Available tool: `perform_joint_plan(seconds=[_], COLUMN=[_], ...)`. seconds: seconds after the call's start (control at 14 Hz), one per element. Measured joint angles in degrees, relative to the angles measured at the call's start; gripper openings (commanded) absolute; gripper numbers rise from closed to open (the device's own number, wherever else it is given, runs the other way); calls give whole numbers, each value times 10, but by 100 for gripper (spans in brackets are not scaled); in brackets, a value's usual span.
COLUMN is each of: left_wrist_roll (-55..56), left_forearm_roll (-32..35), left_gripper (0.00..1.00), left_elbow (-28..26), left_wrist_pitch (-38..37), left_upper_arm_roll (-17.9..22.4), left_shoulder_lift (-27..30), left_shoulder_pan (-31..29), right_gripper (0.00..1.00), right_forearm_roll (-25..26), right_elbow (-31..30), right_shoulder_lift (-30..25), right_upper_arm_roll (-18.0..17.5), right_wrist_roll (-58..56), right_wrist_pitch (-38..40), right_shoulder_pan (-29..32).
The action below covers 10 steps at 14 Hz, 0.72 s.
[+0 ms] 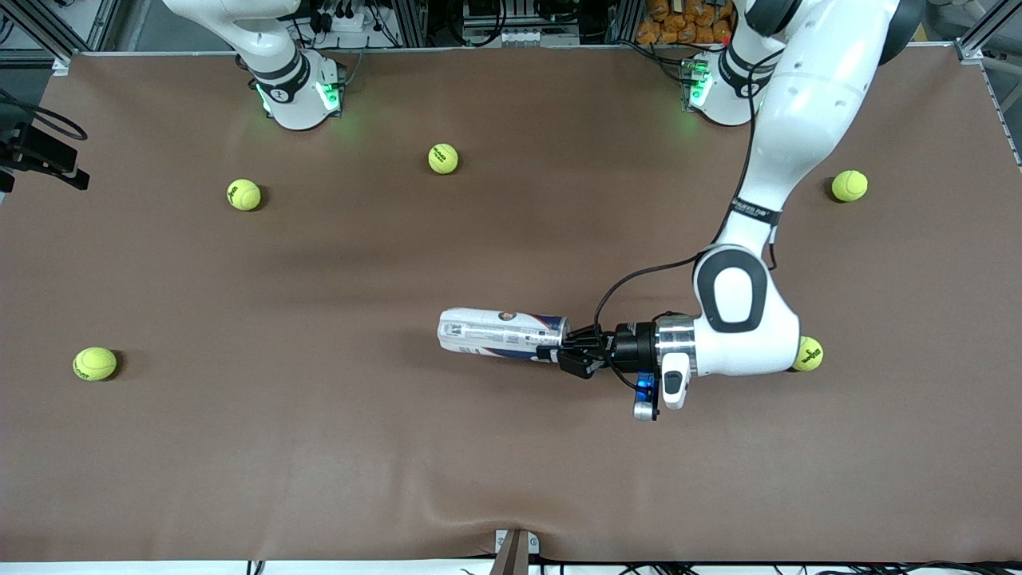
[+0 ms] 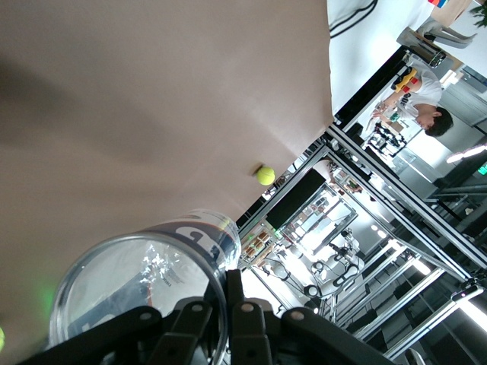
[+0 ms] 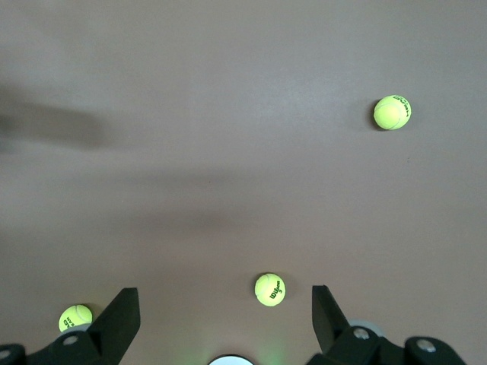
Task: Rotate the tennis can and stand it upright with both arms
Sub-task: 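Lift the can with the left gripper and rotate it upright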
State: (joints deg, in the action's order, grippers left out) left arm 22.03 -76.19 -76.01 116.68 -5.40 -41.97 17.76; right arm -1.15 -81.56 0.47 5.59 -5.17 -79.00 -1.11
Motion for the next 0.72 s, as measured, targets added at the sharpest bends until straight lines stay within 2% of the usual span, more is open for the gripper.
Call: perform_joint_plan(seconds=[0.36, 0.57, 0.72], left_wrist_roll=[125, 202, 221], left_forearm_roll=[120, 264, 370], left_gripper=[0, 0, 0], left_elbow=[19, 51, 58], left_wrist_pitch=[7, 48, 67], left_upper_arm_roll=[1, 19, 47], left_shoulder_lift=[50, 58, 58], left_shoulder_pan=[59, 130, 195], right_gripper=[100, 100, 100], right_forearm_roll=[0, 0, 0], right_elbow=[0, 0, 0], right_shoulder_lift=[0, 0, 0], right_upper_arm_roll=[0, 0, 1], right_wrist_roll=[0, 0, 0], right_wrist_pitch=[0, 0, 0], right_shoulder_pan=[0, 0, 0])
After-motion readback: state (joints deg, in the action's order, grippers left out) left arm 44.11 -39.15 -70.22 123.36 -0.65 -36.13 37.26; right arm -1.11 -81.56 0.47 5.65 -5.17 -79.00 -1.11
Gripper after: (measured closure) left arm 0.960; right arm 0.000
